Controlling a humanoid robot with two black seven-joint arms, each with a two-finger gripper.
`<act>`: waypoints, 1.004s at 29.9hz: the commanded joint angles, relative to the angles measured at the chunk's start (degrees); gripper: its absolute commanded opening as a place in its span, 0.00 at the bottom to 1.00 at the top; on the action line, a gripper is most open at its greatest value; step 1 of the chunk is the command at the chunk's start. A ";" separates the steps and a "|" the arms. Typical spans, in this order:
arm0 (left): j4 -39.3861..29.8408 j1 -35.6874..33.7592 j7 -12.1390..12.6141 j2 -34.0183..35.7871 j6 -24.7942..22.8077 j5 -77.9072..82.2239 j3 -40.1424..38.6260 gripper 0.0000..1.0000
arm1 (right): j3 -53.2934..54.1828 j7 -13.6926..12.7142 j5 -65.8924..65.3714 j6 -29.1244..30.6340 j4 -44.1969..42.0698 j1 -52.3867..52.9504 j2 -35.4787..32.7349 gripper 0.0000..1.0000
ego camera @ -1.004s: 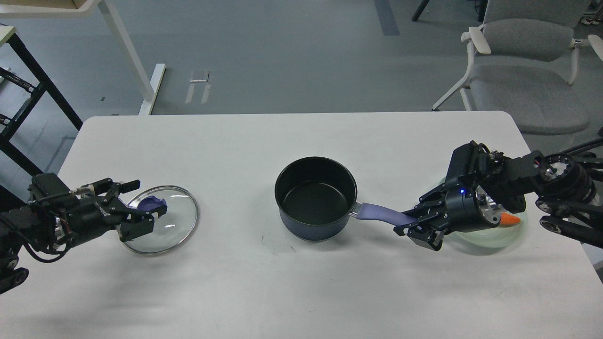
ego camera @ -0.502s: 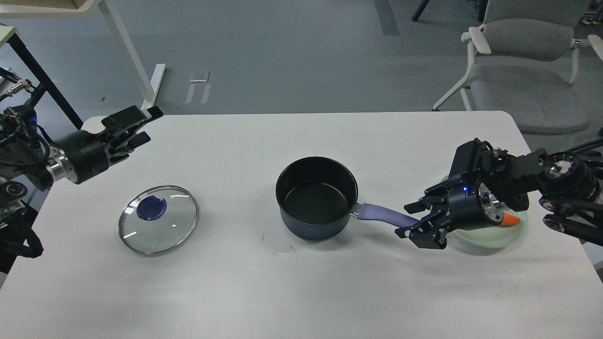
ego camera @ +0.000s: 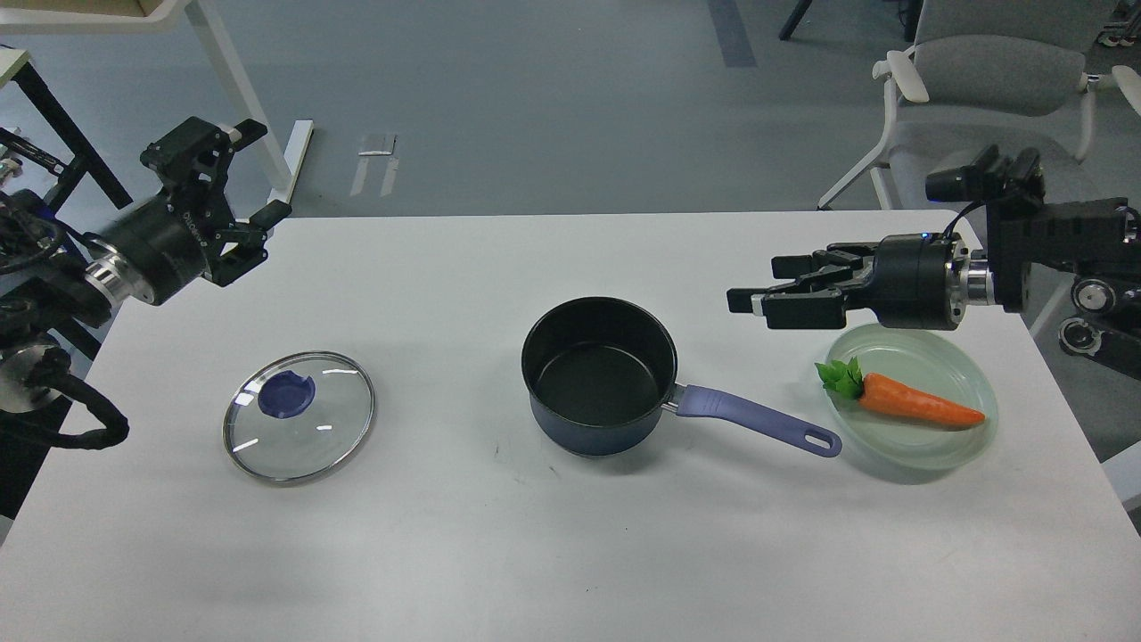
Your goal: Open pot lid
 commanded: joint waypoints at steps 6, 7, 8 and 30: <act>1.95 5.66 -0.01 -5.74 -0.67 -0.56 -9.02 0.99 | 2.16 0.01 36.36 -17.52 -9.91 -5.80 10.50 0.99; 2.75 6.80 -0.01 -7.06 -0.85 -0.64 -10.95 0.99 | 3.29 0.01 39.44 -18.05 -10.00 -6.85 11.55 0.99; 3.28 7.95 -0.01 -8.20 -0.85 -0.82 -12.79 0.99 | 4.61 0.01 41.64 -18.32 -10.08 -7.90 12.35 0.99; 8.29 20.52 9.36 -19.20 -10.07 -3.19 -28.45 0.99 | 21.24 0.01 64.87 17.98 -22.57 -27.07 17.98 0.99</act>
